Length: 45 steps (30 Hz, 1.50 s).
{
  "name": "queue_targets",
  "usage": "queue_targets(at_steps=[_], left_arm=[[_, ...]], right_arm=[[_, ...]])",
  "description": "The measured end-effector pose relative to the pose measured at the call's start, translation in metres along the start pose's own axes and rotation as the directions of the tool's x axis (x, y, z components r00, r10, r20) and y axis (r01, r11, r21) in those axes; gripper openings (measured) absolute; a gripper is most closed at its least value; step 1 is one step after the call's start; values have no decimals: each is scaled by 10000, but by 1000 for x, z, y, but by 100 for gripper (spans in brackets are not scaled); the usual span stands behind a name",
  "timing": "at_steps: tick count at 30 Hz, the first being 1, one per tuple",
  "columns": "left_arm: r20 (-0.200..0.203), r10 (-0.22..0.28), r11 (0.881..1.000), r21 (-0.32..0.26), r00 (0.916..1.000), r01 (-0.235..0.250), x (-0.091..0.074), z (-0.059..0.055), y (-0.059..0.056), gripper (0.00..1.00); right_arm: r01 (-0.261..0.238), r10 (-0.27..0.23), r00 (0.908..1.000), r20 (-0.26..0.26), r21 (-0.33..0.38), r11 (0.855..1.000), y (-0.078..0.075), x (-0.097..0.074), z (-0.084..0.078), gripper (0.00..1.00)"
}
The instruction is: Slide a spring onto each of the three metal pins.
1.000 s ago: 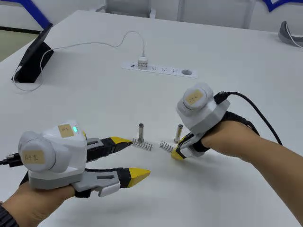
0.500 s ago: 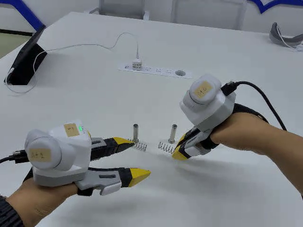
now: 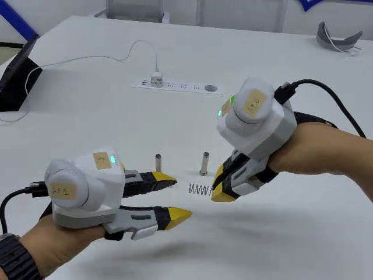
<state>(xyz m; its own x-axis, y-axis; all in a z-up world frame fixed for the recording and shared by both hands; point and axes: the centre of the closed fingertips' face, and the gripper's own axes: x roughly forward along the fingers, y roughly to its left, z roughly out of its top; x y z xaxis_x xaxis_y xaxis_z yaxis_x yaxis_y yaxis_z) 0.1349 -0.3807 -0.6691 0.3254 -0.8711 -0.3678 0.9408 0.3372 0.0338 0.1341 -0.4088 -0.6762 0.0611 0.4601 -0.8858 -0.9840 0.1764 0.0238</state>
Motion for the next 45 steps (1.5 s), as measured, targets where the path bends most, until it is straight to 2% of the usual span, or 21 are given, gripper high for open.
queue_targets(at_steps=[13, 19, 24, 34, 45], left_arm=[[-206, -646, 9934, 933, 9977, 663, 9, 3, -17, 24], [-295, -638, 9904, 1207, 9975, 669, 9, 2, -19, 14], [-332, -549, 9891, 1347, 9979, 589, 9, 3, -19, 13], [-388, -467, 9885, 1424, 9982, 518, 8, 4, -21, 11], [-251, -297, 9922, 1205, 9992, 325, 6, 4, -19, 11]], right_arm=[[-649, 601, 9964, -600, -803, 9947, 19, 2, 2, 12], [-765, 697, 9950, -722, -965, 9924, 23, -2, 5, 12], [-779, 692, 9945, -783, -1138, 9904, 25, -7, 9, 12], [-640, 573, 9972, -483, -1512, 9864, 28, -21, 26, 12], [-459, 513, 9984, 250, -1829, 9821, 31, -24, 51, 12]])
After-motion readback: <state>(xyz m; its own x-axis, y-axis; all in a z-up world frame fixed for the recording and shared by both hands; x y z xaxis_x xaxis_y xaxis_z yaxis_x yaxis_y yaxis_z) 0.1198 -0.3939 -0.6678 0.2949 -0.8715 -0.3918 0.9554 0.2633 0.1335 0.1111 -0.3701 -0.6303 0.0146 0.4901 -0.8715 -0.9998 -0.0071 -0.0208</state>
